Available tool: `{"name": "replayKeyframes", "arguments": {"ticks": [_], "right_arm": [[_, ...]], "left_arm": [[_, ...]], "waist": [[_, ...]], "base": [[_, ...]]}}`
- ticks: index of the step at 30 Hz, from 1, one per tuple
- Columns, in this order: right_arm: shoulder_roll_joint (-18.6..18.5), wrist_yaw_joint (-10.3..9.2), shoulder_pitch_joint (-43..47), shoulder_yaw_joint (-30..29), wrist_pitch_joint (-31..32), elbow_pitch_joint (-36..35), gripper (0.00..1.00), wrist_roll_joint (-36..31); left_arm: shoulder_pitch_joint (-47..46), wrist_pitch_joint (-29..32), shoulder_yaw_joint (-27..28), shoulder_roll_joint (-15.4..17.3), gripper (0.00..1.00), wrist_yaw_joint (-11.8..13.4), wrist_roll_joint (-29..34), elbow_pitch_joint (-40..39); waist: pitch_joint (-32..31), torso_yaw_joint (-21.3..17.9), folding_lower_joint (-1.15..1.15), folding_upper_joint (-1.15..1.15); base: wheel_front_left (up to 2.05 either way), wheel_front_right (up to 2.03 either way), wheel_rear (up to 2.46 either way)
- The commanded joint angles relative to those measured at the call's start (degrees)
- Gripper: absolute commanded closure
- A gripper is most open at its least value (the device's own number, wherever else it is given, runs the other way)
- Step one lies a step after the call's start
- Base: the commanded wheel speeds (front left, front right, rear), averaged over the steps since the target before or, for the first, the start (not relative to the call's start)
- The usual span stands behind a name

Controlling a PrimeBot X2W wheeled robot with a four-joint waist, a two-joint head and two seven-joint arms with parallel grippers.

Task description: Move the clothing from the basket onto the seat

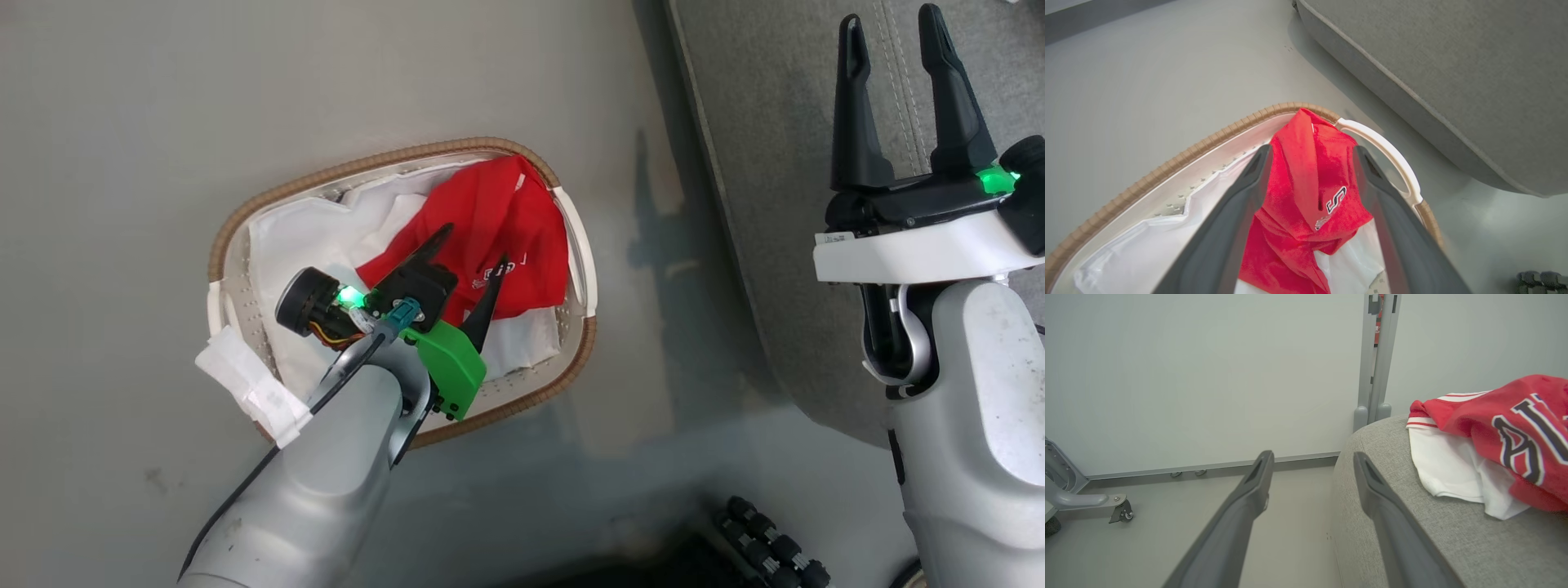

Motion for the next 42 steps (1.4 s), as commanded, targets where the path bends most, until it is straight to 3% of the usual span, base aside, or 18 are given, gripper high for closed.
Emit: {"name": "replayKeyframes", "arguments": {"ticks": [1,10,22,28,29,31,32,42], "right_arm": [[0.34,-0.06,-0.26,0.22,-0.12,-0.29,0.00,0.63],[1.11,-0.07,-0.49,-0.56,-0.12,-1.84,0.00,0.42],[1.27,-0.07,-0.62,-1.00,-0.12,-2.36,0.00,-0.61],[1.40,-0.07,-0.82,-0.67,-0.12,-1.77,0.00,-0.13],[1.37,-0.07,-0.78,-0.68,-0.12,-1.49,0.00,0.01],[1.45,-0.07,-0.78,-0.69,-0.12,-1.12,0.00,0.28],[1.50,-0.06,-0.76,-0.68,-0.12,-0.95,0.00,0.37],[1.68,-0.07,-0.68,-0.34,-0.12,0.46,0.00,0.42]], "left_arm": [[-2.11,-0.06,-0.88,0.51,0.00,-0.20,-0.26,1.51],[-7.33,-0.05,-6.63,0.50,0.00,-0.09,-1.87,11.05],[-12.20,-0.05,-11.57,0.49,0.00,6.37,-3.24,17.31],[-13.47,-0.04,-12.44,0.43,0.00,6.21,-5.97,19.97],[-13.67,-0.04,-12.68,0.43,0.33,6.03,-6.19,20.08],[-13.54,-0.04,-12.89,0.45,0.72,5.44,-6.72,19.81],[-13.64,-0.04,-12.93,0.44,0.97,5.35,-6.86,19.29],[-10.95,-0.04,-13.01,0.45,1.00,4.24,-9.02,17.46]], "waist": [[4.56,-4.06,0.00,0.00],[8.09,-5.57,0.00,0.00],[10.36,-4.87,0.00,0.00],[10.49,-4.45,0.00,0.00],[10.36,-4.33,0.00,0.00],[10.01,-4.18,0.00,0.00],[9.82,-4.13,0.00,0.00],[6.11,-4.28,0.00,0.00]], "base": [[0.00,0.00,0.00],[0.00,0.00,0.00],[0.00,0.00,0.00],[0.00,0.00,0.00],[0.00,0.00,0.00],[0.00,0.00,0.00],[0.00,0.00,0.00],[0.00,0.00,0.00]]}}
